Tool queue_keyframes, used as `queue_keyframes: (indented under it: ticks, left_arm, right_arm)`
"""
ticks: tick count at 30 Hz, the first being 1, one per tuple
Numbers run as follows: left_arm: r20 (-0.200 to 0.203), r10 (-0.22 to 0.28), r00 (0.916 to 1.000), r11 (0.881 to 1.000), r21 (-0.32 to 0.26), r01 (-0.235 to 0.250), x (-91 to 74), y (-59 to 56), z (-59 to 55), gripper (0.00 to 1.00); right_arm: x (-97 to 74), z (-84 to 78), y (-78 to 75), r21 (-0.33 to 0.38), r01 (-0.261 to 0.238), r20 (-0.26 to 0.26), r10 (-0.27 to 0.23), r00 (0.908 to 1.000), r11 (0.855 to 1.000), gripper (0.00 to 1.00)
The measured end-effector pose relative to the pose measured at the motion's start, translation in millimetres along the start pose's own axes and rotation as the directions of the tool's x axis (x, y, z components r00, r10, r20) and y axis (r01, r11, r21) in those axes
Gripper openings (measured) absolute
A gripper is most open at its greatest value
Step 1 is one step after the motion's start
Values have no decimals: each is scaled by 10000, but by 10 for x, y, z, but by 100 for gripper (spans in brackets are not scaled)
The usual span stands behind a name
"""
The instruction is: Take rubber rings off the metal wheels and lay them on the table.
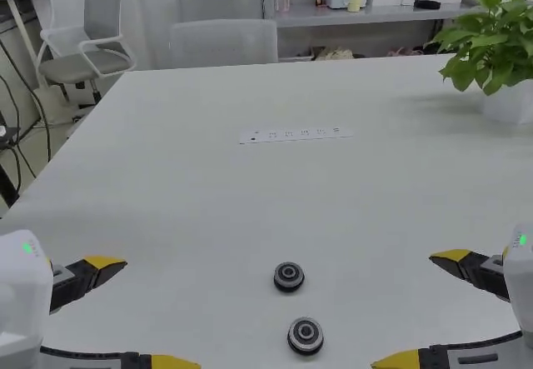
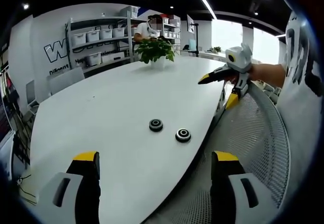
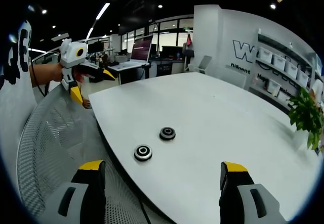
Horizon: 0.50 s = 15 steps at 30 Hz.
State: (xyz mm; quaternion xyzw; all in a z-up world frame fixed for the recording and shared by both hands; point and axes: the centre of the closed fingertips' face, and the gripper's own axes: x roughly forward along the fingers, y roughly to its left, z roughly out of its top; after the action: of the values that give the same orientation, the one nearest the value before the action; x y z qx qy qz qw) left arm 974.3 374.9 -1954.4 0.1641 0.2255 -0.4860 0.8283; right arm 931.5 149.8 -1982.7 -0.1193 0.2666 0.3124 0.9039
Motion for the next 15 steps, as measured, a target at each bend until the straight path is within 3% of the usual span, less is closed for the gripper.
queue_keyframes:
  ticks: [15]
  left_arm:
    - [-45,-119,9999,9999,49,119,31,-7,14,89]
  right_arm:
    - [21,-6,-27,-42,-50,-25,50,10000,10000,93]
